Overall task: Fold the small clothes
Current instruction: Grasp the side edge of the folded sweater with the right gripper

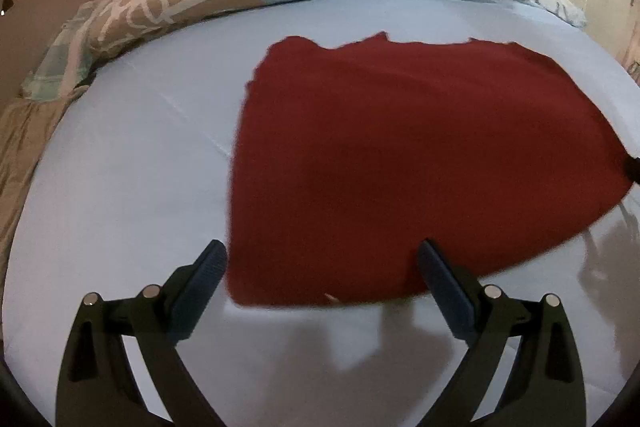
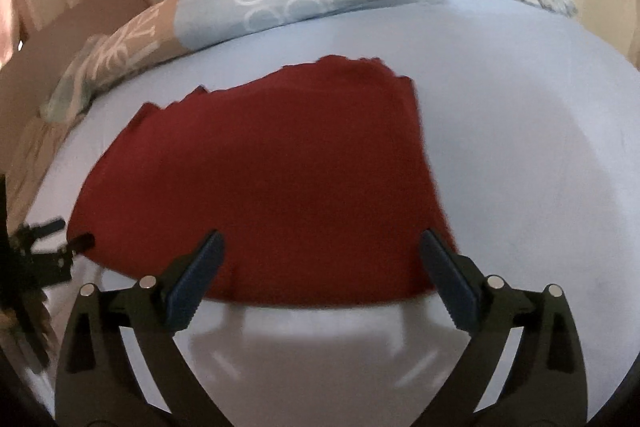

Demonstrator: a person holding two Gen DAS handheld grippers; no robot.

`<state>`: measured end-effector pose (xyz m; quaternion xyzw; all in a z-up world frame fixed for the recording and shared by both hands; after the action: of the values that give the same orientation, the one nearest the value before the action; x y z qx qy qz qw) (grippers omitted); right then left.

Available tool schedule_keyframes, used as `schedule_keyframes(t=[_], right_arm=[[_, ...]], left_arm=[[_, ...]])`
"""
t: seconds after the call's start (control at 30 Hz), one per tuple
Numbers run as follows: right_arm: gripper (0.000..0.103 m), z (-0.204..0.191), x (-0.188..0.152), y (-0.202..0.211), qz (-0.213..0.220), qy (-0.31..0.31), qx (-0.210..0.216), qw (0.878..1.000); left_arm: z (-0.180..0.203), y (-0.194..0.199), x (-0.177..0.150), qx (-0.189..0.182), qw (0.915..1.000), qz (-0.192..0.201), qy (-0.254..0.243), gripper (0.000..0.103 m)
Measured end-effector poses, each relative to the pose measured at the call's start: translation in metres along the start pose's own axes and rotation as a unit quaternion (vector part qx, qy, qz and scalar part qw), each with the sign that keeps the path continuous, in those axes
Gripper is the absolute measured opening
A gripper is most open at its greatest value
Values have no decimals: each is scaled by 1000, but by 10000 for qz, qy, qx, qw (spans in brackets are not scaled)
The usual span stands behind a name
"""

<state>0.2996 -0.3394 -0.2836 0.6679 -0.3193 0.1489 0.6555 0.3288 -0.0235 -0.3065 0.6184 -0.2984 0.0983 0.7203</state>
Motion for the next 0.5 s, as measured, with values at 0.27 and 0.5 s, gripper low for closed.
schedule_keyframes(t=[0.27,0.5], right_arm=[[92,35,-15,-12,-563,-808,17,9951],[67,41,-28,-27,-1127,-1162,81,9868]], left_arm=[[34,-13,2,-219,9995,-235,-2,96],[38,-13,6,-308,9993,-187,134,96]])
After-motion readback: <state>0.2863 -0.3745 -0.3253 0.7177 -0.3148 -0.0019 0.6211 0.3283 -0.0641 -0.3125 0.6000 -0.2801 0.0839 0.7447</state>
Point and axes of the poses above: each gripper's, at about its wrist camera, not at the fingertips, and y roughly against the way its jaws point, z to its right, x to its top, the point moved 9 cm from there along -y, roughly the way its jaws point, and after that the axes turned 11 degrees about -x, right-handed, at the moved point
